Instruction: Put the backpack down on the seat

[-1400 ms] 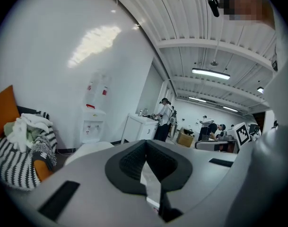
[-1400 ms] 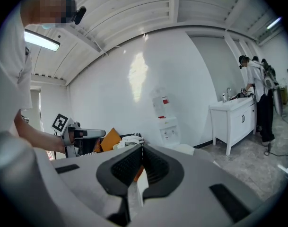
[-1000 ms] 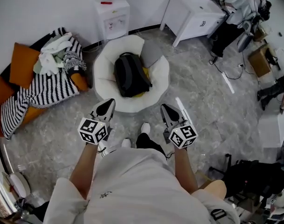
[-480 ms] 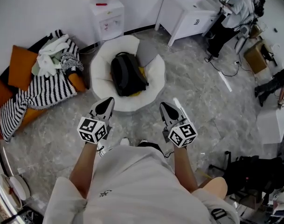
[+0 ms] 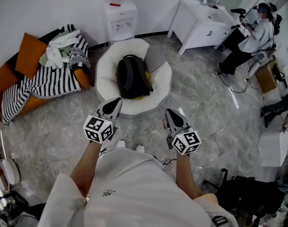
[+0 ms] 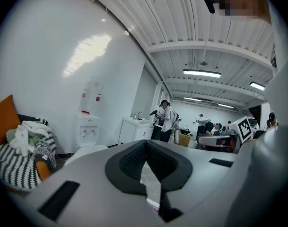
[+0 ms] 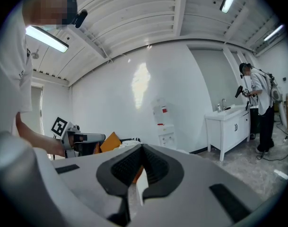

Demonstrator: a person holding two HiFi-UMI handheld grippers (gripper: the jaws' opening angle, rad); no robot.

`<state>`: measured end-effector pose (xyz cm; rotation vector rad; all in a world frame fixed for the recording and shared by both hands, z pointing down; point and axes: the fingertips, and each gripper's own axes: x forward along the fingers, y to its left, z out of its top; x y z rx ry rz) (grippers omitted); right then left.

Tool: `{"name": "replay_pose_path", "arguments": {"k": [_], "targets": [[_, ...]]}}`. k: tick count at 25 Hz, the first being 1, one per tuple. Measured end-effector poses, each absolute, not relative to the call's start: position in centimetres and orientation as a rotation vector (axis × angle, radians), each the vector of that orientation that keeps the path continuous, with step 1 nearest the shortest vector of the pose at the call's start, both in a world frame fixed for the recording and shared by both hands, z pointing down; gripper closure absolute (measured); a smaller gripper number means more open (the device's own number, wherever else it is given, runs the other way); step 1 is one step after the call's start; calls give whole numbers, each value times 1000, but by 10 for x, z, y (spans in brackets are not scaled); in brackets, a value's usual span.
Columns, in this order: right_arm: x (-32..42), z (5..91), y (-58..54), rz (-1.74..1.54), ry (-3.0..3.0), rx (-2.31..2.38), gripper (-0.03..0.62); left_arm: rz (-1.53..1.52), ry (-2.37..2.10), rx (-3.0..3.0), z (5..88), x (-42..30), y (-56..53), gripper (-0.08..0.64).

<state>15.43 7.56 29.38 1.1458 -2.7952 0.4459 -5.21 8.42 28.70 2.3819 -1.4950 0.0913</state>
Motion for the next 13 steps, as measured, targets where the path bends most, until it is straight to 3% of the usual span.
{"name": "replay_pose_path", "arguments": {"k": [13], "targets": [[167, 305, 74, 437, -2787, 1088, 569, 108, -1544, 2355, 289, -41, 91, 543]]}}
